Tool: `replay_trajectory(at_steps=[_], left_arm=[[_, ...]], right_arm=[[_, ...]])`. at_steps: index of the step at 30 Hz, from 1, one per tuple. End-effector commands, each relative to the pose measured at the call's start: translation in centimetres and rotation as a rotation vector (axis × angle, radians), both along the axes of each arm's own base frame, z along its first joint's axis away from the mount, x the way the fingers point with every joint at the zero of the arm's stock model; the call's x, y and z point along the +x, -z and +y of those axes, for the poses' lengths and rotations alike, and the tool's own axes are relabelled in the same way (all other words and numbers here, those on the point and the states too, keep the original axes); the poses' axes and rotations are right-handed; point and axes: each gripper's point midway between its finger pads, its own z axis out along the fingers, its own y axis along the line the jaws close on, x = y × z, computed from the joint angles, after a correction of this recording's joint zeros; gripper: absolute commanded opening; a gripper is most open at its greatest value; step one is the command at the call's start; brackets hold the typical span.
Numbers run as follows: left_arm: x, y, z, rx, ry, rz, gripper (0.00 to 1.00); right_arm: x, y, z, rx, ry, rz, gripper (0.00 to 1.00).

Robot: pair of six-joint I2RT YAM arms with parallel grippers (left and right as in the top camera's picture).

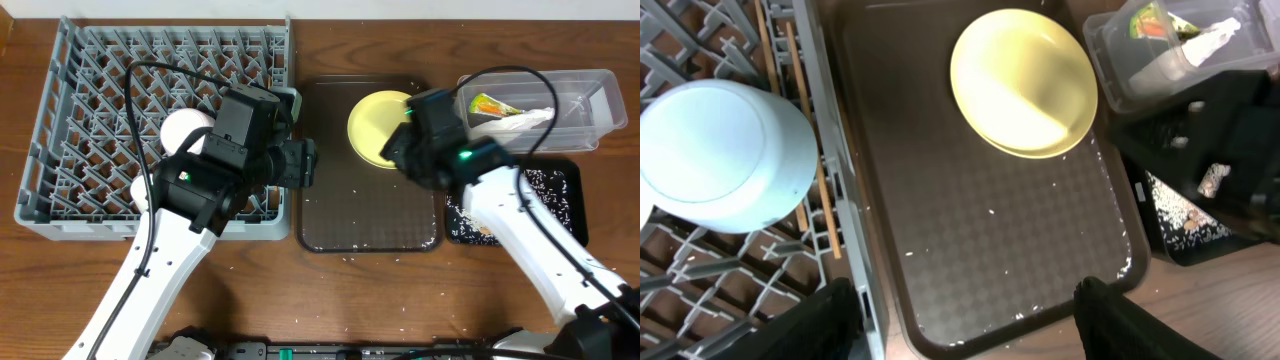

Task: Sort waste into correct bins and load items into the dishwasher
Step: 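Reach the right gripper to the yellow plate and grasp its edge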

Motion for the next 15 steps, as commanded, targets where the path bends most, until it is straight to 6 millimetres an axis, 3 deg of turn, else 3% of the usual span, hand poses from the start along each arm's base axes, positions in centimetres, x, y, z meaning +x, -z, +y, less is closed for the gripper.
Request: replay_trajectory(at_steps=[1,4,10,15], left_arm=[[0.0,0.3,0.4,0.016,-0.014,0.008,0.71],[-0.1,0.3,0.4,0.016,-0.014,0.008,0.71],[-0.3,0.5,0.5,0.022,-0.014,0.020,0.71],[-0.4,0.6,0.6,0.024,-0.014,0.025,0.71]], right_arm=[[2.3,0.9,-2.3,-0.113,0.287,-0.089,0.57],[3.4,3.0,-1.7,-0.110,0.291,-0.074,0.59],[3.6,8.8,-2.2,-0.104,0.353,0.064,0.58],[3.5,12.0,-2.6,-0.137,0.358,0.122,0.59]])
